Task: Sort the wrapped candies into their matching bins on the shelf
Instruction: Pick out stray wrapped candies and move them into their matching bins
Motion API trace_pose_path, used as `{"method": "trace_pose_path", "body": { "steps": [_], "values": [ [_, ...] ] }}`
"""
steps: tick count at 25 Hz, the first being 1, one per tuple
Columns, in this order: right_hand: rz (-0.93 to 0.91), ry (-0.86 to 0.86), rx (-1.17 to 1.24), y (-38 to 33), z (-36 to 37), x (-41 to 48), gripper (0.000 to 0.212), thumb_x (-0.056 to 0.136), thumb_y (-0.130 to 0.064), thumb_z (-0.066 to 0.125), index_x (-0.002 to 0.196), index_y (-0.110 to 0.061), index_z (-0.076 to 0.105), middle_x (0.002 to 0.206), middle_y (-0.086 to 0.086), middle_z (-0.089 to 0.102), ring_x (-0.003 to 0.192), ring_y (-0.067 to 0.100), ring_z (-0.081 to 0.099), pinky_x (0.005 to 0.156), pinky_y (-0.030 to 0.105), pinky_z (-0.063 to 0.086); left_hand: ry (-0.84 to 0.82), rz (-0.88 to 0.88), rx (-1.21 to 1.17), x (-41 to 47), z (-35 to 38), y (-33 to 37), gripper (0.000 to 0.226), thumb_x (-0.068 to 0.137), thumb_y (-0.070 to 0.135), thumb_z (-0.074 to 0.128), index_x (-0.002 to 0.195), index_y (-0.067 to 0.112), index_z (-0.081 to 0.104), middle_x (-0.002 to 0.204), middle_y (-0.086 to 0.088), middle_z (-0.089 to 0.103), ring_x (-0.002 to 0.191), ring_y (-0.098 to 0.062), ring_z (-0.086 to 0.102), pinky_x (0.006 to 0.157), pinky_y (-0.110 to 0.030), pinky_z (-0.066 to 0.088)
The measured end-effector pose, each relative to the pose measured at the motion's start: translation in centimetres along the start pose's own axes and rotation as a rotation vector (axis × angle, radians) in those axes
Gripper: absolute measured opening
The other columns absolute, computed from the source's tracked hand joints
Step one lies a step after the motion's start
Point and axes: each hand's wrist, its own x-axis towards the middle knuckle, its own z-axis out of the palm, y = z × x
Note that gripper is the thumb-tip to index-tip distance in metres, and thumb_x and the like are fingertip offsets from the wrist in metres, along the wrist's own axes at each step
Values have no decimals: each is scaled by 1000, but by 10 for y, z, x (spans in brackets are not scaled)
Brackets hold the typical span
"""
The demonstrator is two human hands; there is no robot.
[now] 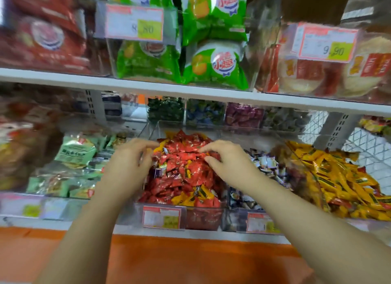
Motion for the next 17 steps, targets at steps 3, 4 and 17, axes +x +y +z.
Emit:
{"method": "trace_pose_path", "body": {
  "steps": [3,4,17],
  "values": [
    [-52,-197,-3,-13,14,9,21,91,-20,57,107,-23,68,111,-7,67,104,11,59,94,30,45,-41,-8,19,1,-4,-8,26,92,10,54,115,15,65,118,-4,62,113,-20,53,89,-20,32],
    [-68,-324,-6,-15,17,9,19,90,-19,59,105,-23,69,105,-8,69,97,9,62,91,30,48,-59,-6,30,1,-4,-9,26,92,11,54,115,16,64,119,-3,61,114,-19,52,91,-21,32],
    [-217,-651,-176,-14,37,12,69,82,-23,68,139,-35,31,117,-6,56,85,8,54,75,26,46,-277,46,-48,-9,4,15,25,91,17,56,113,26,64,114,10,59,96,-4,55,86,-16,41]
  ]
}}
